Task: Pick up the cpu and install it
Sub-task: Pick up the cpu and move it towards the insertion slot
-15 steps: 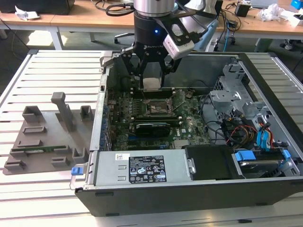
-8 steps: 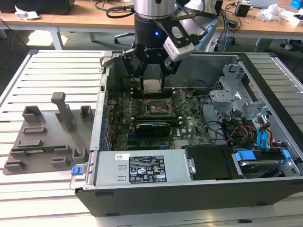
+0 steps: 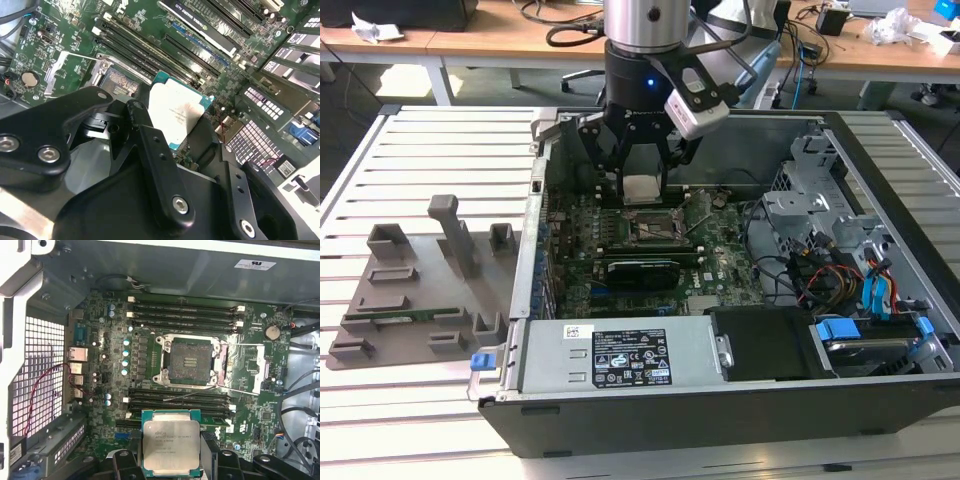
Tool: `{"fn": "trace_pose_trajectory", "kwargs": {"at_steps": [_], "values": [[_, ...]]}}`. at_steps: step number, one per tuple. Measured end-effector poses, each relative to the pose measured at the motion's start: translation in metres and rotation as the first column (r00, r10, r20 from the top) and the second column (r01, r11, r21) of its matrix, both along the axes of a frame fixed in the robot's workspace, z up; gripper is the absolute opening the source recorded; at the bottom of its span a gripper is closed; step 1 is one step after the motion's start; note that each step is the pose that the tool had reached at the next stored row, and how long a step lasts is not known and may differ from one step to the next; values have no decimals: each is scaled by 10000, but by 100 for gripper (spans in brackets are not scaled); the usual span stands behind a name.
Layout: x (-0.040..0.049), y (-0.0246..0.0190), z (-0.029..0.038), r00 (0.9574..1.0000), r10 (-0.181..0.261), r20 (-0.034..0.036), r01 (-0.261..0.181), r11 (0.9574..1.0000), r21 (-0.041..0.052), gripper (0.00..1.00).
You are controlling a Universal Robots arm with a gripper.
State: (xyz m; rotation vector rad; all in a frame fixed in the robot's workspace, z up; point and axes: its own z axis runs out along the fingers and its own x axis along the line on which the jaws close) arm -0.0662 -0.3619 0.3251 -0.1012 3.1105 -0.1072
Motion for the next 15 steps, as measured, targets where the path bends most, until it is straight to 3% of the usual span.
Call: {"fn": "trace_pose_trajectory", "kwargs": {"at_steps": [15], "values": [[5,0,-122,10000,0,0,0,9999,-133,55]]}}
